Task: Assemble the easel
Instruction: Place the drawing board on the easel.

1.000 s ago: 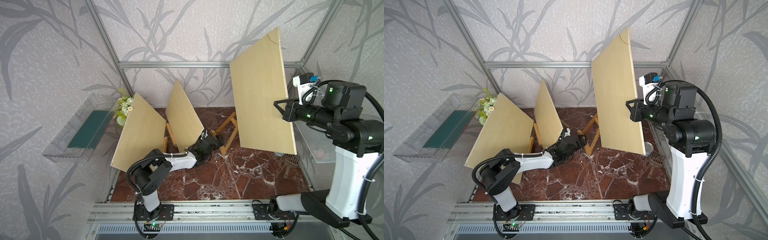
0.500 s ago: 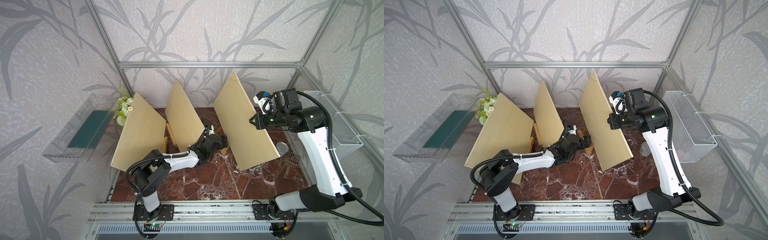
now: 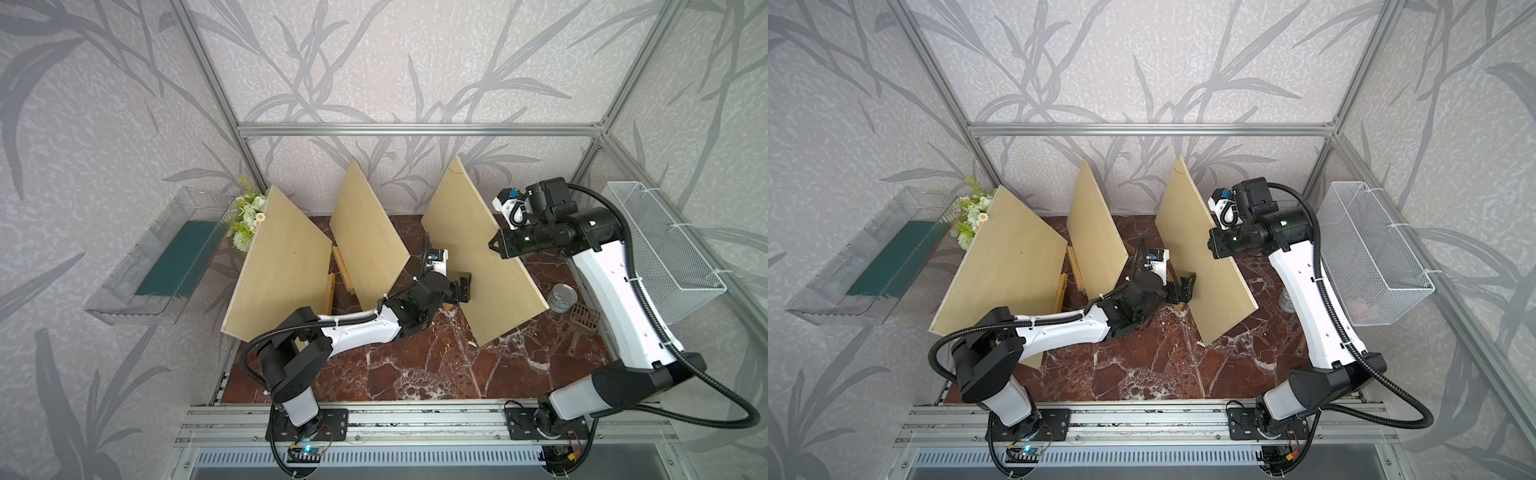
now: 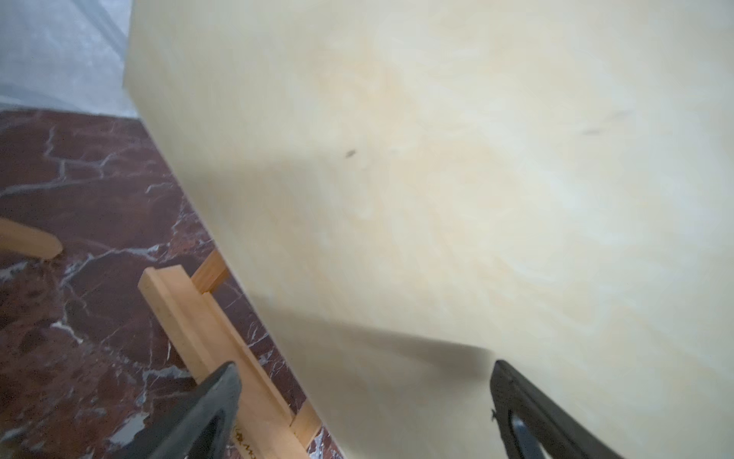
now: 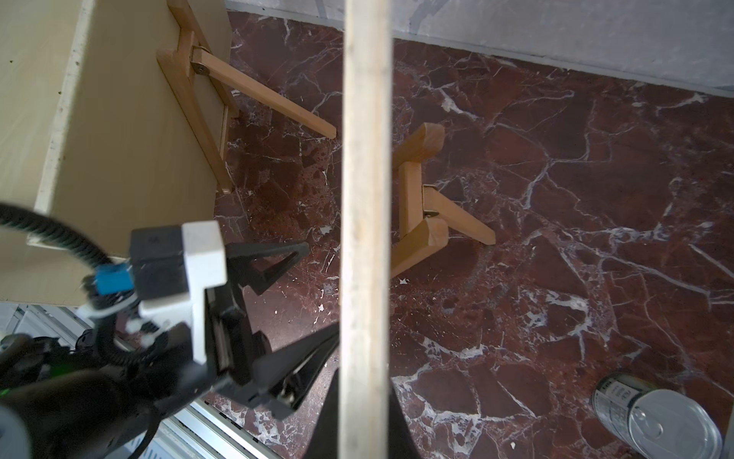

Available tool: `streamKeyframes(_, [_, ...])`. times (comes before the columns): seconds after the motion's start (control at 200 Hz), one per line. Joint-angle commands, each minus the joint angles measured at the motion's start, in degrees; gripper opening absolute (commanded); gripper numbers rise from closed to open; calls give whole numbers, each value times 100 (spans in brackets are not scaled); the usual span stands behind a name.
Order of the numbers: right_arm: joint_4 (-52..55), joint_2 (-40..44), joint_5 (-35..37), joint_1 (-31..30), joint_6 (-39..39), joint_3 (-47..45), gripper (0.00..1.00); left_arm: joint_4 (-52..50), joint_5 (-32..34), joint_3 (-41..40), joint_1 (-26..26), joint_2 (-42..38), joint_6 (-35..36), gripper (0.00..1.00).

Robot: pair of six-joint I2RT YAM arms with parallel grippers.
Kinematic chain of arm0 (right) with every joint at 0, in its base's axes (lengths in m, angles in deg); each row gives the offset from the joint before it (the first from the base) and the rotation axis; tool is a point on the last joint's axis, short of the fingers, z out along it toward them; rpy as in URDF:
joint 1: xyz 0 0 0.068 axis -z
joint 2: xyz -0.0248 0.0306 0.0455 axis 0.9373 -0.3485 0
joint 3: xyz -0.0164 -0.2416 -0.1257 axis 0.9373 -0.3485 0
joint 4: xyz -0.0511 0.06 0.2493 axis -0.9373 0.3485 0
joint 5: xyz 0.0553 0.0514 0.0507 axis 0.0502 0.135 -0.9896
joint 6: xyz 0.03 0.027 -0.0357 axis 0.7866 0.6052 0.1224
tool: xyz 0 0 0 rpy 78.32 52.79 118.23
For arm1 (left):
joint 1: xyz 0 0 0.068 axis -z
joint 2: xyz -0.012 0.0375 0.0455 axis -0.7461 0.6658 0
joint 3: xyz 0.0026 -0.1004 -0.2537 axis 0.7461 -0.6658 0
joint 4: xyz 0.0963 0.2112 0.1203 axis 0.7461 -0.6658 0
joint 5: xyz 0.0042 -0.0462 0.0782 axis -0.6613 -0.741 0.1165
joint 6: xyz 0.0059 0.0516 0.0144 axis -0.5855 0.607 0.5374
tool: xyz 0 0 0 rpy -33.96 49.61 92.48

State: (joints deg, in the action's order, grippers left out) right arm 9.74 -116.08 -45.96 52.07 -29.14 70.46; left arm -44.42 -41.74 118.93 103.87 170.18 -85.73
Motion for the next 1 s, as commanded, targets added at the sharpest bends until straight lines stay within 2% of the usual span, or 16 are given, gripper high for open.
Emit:
streamKeyframes(0.0, [-1156,29,-273,-13,-76,224,0,325,215,-44,154,-291,806,99])
streamKeyframes(0.265, [-891,-448,-139,-13,-236,551,0,384,133,-186,459,-950,1650,99])
streamKeyframes(0.415, [-837,-596,27,-13,-244,574,0,-566,390,349,521,-1456,1862,99])
streamKeyframes(0.505, [-874,-656,57,-13,-197,568,9,-1531,863,802,528,-1773,1907,99])
streamKeyframes(0.615, [-910,-716,57,-9,-153,580,29,-2635,1765,1333,498,-2054,1991,99])
streamKeyframes(0.685, [-912,-761,65,-13,-152,622,40,-3103,2336,1425,365,-2303,1686,99])
streamKeyframes(0.725, [-906,-785,97,-13,-154,666,46,-3315,2406,1377,176,-2519,1329,99])
streamKeyframes(0.86, [-866,-848,243,-13,-164,870,59,-4055,2023,1042,-765,-3253,63,99])
streamKeyframes(0.995, [-888,-787,630,-30,-157,1110,67,-4716,1555,674,-1722,-3733,-659,99])
